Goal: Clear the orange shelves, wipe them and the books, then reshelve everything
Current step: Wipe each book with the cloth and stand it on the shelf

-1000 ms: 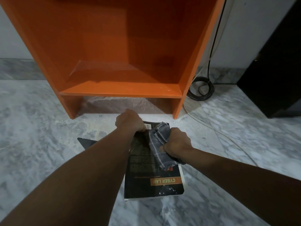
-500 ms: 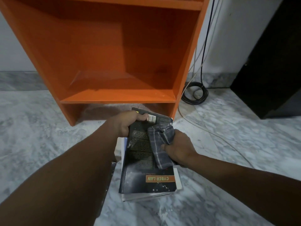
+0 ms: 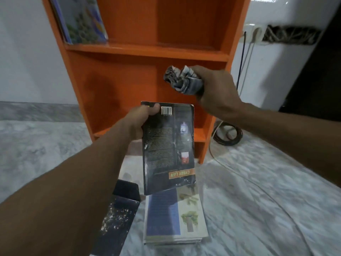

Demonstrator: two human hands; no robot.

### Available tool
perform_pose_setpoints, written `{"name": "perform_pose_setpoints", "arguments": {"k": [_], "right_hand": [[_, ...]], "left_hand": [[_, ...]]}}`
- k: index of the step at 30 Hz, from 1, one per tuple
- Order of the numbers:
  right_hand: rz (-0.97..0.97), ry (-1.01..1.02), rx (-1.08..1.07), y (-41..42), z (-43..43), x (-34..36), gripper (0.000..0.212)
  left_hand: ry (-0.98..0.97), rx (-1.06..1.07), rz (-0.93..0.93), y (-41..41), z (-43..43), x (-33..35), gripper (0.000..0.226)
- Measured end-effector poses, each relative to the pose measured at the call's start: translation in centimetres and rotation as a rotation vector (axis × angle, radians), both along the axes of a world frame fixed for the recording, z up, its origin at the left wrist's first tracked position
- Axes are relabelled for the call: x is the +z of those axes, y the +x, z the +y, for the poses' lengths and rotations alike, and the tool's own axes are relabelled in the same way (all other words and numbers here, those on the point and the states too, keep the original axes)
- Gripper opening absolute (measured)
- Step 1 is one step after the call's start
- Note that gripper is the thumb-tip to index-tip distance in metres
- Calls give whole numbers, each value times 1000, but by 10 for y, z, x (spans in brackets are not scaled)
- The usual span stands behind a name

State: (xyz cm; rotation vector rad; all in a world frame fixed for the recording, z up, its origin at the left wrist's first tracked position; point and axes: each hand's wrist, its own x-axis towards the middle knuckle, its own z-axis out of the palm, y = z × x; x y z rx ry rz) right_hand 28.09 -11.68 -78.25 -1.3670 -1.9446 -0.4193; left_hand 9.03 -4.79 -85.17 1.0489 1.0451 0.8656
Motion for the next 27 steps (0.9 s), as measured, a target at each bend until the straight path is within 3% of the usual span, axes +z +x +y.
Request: {"name": "perform_pose_setpoints", "arguments": {"k": [4,8,10,12,14,16,20,23,26,27], "right_hand": [[-218,80,-41,-19,9,-7,56],[-288,-110,52,-17,-23,-109,76],[-531,-195,265,-5,-52,-166,66],[-679,-253,430,7,-70,-187,35],[-570,-241,433,9,-73,-162,32],[-285,-149,354,5,-64,-119,52],[71,96,43,-11,-22,-23,67],[12,-1,-109,-28,-1,-26,81],[-93,-171,96,-39,-24,-102,63],[-148,-264,192,-40,-40,-127,70]], "left_hand": [[34,120,-83,-10,-6,18,15],[84,138,-105,-20,-16,34,20],[121,148,-80,-32,-15,38,45],[136,142,-20,-44,-6,33,78],[126,113,1,-48,-10,34,55],[110,67,18,-48,-9,31,39],[103,9,-14,-36,-5,27,44],[110,-38,-39,-23,-6,31,39],[139,-30,-68,-19,-4,37,41],[143,-3,-72,-21,-4,38,42]]}}
